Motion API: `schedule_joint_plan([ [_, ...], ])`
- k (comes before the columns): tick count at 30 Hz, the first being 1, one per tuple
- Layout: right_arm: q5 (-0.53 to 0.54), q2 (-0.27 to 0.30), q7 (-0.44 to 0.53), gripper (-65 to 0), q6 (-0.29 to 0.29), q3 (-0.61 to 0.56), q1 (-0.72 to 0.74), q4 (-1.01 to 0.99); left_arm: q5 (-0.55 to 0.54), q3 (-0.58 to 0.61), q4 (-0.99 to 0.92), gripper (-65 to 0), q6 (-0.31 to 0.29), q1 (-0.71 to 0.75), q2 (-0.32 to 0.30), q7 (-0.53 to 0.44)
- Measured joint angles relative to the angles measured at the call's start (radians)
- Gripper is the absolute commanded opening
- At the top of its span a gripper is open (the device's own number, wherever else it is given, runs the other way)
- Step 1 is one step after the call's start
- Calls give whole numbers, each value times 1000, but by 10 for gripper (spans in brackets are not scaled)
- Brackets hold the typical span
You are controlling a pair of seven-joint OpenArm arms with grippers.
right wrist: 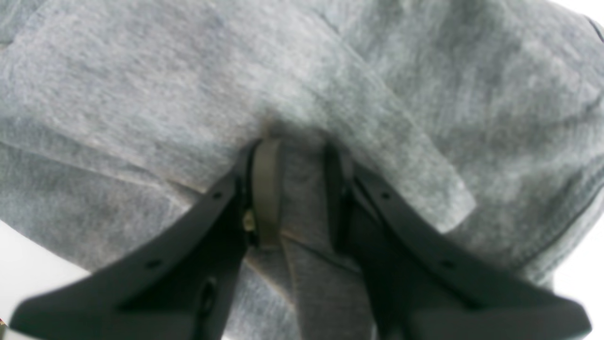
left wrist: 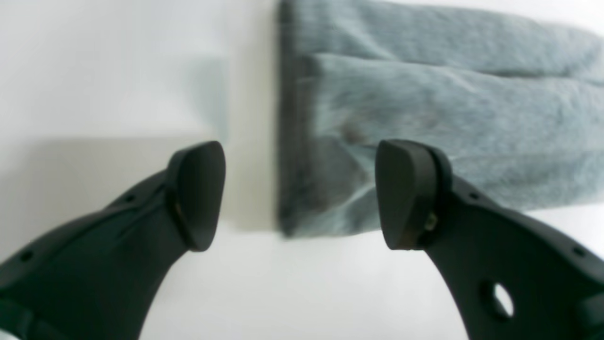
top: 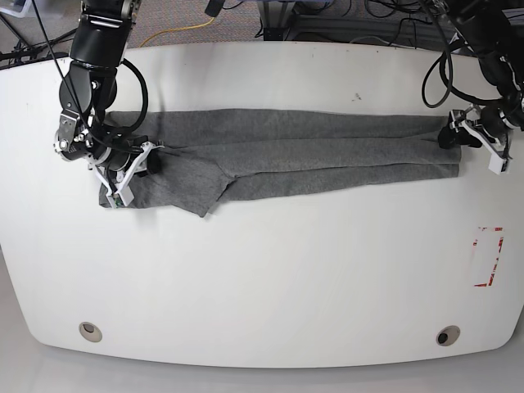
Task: Fold the T-shirt properly
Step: 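Release the strip end and grasp it again with the left gripper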
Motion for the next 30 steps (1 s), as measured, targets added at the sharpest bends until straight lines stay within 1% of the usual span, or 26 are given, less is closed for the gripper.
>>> schedule_joint_plan([
  [10,0,0,0,-504,0,1,1,0,-16,27,0,-192,0,-6,42,-8],
  [12,0,0,0,-504,0,1,1,0,-17,27,0,-214,0,-5,42,-9],
  [14,0,0,0,-504,0,1,1,0,-15,27,0,-300,0,-6,42,-8],
  [17,0,0,0,-504,0,1,1,0,-1,27,0,-519,0,-3,43,-5],
  [19,0,0,0,-504,0,1,1,0,-1,27,-1,-615,0,-1,45,0],
  [20,0,0,0,-504,0,1,1,0,-2,28,-1,-632,0,0,46,0],
  [27,0,0,0,-504,0,1,1,0,-1,30,13,-624,0,2,48,0],
  [30,0,0,0,-504,0,1,0,0,8,39,106,-624,0,15,50,5],
])
